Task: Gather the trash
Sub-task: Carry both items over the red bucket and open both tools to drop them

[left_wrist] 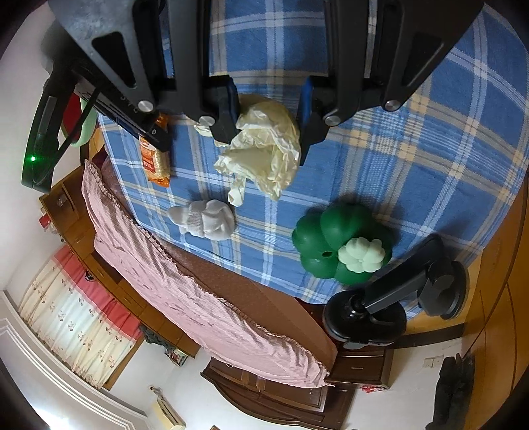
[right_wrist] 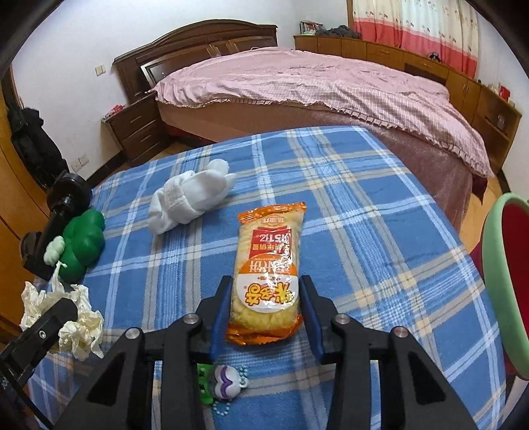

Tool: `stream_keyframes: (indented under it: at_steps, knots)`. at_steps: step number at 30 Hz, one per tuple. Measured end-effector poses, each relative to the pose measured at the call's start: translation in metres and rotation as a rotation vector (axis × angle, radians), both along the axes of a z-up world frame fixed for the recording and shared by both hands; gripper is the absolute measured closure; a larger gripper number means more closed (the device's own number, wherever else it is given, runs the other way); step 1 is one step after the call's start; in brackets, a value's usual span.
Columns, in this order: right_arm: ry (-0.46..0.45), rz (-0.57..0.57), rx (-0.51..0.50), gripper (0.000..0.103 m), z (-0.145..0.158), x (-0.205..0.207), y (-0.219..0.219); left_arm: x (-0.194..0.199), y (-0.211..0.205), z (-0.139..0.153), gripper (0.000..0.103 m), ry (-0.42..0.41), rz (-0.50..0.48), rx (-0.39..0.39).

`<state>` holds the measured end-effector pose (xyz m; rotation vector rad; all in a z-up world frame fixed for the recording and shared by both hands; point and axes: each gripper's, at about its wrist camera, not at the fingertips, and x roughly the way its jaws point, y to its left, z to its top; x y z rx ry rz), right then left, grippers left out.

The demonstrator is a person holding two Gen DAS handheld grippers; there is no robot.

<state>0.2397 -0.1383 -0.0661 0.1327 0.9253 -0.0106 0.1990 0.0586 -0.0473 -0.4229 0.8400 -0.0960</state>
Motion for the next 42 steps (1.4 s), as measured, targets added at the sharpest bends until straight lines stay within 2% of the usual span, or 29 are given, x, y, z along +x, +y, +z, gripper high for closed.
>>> stream_keyframes:
  at_steps: [8, 25, 33, 42]
  knots:
    - [-0.023, -0.011, 0.06, 0.061, 0.011, -0.019, -0.026, -0.006, -0.014, 0.007, 0.075, 0.003, -0.027, 0.017]
    - [-0.15, 0.007, 0.154, 0.061, 0.07, -0.095, -0.079, -0.038, -0.074, 0.042, 0.075, -0.029, -0.126, 0.029]
    - [-0.199, -0.047, 0.165, 0.061, 0.084, -0.129, -0.117, -0.051, -0.114, 0.054, 0.075, -0.045, -0.212, 0.025]
    - [-0.214, -0.152, 0.192, 0.061, 0.082, -0.155, -0.167, -0.061, -0.169, 0.06, 0.075, -0.043, -0.341, 0.031]
